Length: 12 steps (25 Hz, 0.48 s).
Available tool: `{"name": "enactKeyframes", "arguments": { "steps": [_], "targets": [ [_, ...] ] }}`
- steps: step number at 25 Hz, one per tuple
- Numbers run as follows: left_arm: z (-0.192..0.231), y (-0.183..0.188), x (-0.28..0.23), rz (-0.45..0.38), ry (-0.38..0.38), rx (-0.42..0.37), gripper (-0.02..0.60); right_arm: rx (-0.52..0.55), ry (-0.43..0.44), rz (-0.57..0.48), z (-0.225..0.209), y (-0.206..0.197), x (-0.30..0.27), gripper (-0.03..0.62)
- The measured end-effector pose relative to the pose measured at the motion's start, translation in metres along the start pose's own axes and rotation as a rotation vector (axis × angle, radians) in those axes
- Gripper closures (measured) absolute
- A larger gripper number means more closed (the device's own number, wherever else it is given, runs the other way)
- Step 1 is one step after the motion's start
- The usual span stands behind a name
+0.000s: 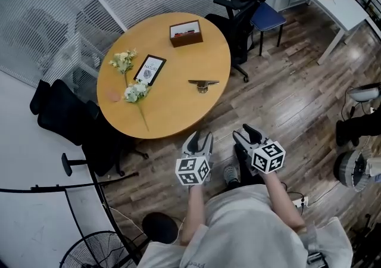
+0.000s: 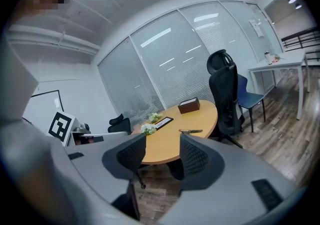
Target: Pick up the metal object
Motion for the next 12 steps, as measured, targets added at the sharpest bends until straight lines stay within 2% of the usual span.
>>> {"name": "enactKeyframes", "arguments": {
  "steps": [12],
  "targets": [
    [0.014,0.024,-0.035,0.021,0.023,-0.012,0.408,-0.001,0.041,-0.009,-0.022,0.032,-0.036,0.396]
  ]
}}
Point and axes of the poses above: the fingertips, and each gripper's own axes: x backward along the fingers, z to its left, y out of its top, the point moved 1 cm from there along x, backward along the fingers, and after that the axes turned 6 degrees about z, right-handed, at the moved point
